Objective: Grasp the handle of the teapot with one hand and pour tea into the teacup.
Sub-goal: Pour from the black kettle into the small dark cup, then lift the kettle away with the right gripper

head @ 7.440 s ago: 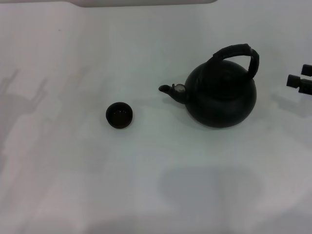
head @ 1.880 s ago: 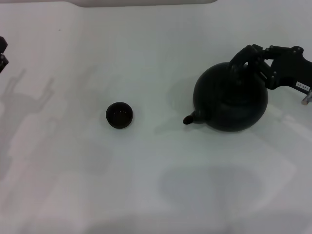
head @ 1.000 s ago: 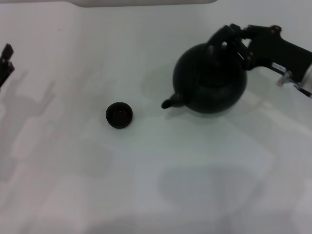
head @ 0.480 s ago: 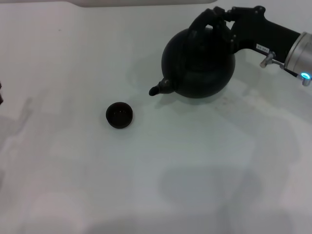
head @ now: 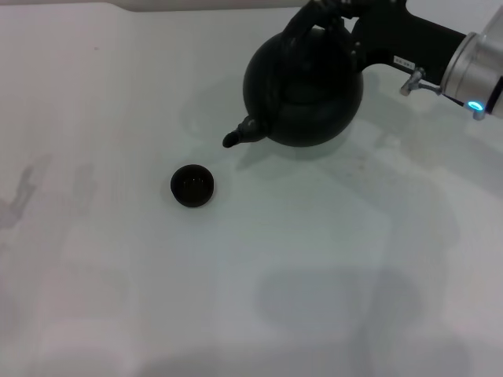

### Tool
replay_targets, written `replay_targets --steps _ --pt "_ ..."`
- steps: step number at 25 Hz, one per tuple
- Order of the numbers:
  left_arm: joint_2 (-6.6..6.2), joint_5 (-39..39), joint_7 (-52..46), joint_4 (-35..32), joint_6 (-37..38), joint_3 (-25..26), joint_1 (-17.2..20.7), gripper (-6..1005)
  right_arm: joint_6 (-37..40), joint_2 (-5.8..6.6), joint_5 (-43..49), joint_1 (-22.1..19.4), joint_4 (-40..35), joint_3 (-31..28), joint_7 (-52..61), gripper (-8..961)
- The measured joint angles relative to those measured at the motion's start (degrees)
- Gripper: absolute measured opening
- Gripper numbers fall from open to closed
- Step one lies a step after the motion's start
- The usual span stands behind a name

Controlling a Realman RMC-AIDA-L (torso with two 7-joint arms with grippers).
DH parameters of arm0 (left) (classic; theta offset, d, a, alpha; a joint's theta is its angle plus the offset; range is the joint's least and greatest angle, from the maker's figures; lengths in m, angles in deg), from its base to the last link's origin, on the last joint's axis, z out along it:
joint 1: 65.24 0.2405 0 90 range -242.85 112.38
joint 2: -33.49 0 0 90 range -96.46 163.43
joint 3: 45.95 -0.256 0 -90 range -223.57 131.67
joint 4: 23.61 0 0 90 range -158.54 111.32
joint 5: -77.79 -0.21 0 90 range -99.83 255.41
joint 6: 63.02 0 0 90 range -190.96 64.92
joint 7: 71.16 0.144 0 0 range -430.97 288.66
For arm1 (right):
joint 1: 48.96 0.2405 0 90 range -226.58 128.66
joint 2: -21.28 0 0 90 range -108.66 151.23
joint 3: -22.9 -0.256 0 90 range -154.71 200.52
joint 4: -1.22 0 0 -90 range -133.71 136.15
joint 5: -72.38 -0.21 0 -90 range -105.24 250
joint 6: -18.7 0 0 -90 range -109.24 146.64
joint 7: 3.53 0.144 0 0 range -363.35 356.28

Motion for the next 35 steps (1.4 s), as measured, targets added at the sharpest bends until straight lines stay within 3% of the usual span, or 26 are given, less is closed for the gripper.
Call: replay_targets --steps 14,35 --pt "0.11 -0.43 0.23 -0.5 0.46 -0.2 -0.35 795 -9.12 -0.16 -3.7 -0.05 -6.09 10.25 -0.36 137" --pt "0.2 -0.22 0.26 -0.59 0.54 -0.33 -0.81 797 -17.81 -0.16 -3.75 -0.48 -8.34 12.85 -3.75 136"
